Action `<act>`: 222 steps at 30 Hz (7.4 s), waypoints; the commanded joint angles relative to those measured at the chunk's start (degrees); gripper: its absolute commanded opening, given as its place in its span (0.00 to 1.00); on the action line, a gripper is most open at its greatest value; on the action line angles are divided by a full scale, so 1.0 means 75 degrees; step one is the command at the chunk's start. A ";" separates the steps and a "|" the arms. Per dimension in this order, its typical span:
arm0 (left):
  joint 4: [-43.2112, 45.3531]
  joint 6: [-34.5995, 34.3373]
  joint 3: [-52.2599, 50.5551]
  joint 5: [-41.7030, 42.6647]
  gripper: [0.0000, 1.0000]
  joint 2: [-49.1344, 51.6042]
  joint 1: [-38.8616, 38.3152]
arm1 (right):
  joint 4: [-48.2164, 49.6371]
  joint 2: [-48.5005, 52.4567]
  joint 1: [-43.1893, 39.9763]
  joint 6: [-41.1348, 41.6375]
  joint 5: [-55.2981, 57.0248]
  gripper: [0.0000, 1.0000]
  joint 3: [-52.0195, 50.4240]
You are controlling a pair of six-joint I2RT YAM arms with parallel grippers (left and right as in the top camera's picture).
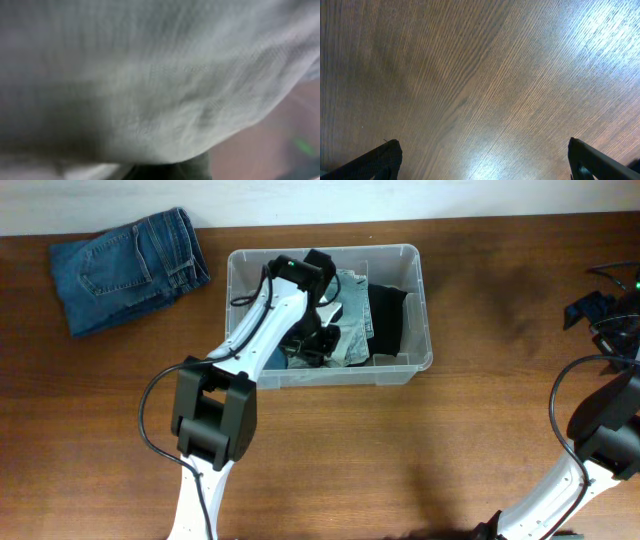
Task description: Pack container
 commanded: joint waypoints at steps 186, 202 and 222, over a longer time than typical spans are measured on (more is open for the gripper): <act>0.2498 0.0114 0.1749 -0.1728 0.01 0.0495 0.0796 | 0.0003 -0.0143 -0.0009 0.0064 0.0119 0.98 -0.0026; 0.2576 0.0108 0.2276 -0.0868 0.01 0.0265 0.0117 | 0.0003 -0.0143 -0.0009 0.0067 0.0119 0.98 -0.0026; 0.3144 0.0087 0.2317 -0.0947 0.01 0.1241 -0.0090 | 0.0006 -0.0143 -0.0009 0.0064 0.0119 0.98 -0.0026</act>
